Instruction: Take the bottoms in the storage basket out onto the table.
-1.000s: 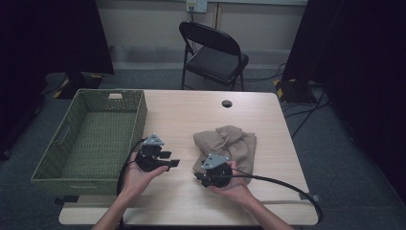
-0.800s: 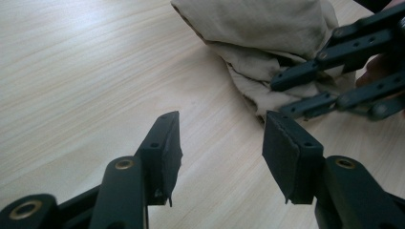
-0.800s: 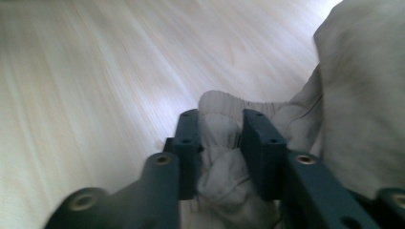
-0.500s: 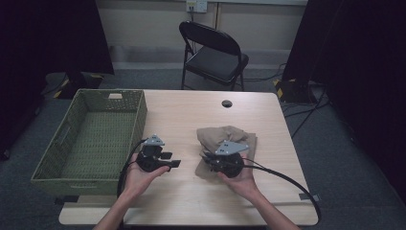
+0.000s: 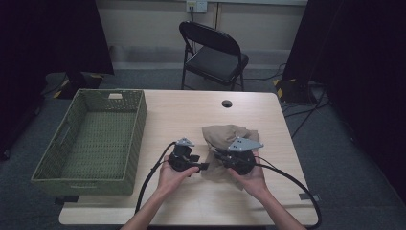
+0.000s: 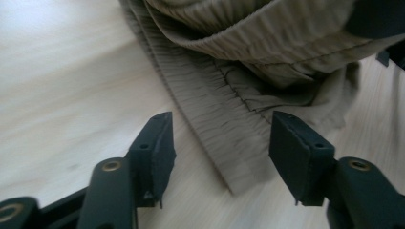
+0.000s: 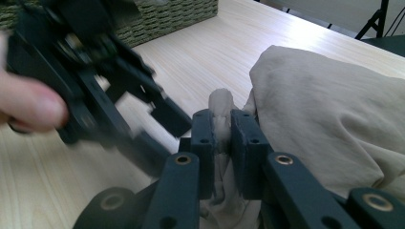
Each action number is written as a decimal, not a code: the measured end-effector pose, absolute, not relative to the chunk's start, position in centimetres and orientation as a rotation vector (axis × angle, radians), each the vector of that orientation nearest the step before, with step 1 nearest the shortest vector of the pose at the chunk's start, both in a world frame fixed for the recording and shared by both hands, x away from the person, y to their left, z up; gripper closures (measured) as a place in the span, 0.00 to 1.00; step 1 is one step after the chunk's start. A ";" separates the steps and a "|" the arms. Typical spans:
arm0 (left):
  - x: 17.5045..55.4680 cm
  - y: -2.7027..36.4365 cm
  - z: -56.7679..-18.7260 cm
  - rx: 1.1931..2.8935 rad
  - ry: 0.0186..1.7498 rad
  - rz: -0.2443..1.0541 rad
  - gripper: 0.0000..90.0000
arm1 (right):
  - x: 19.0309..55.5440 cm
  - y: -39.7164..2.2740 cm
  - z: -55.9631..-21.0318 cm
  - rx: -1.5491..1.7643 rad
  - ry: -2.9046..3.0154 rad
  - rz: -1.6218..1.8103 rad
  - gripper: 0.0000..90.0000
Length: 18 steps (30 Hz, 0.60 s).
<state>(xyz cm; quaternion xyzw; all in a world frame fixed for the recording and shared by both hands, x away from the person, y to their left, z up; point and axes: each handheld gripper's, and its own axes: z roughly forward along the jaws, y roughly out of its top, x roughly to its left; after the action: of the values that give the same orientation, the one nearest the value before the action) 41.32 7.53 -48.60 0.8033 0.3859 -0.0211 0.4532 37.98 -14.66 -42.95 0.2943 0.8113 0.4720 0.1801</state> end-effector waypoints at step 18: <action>41.1 6.2 -49.9 2.120 0.904 0.245 0.41 | 37.7 -18.4 -40.9 0.908 2.173 1.338 0.91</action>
<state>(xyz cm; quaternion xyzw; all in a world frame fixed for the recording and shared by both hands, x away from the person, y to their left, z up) 41.08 6.17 -49.92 0.8382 0.3575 0.0970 0.4003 37.75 -18.42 -40.92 0.3275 0.7835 0.4824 0.2148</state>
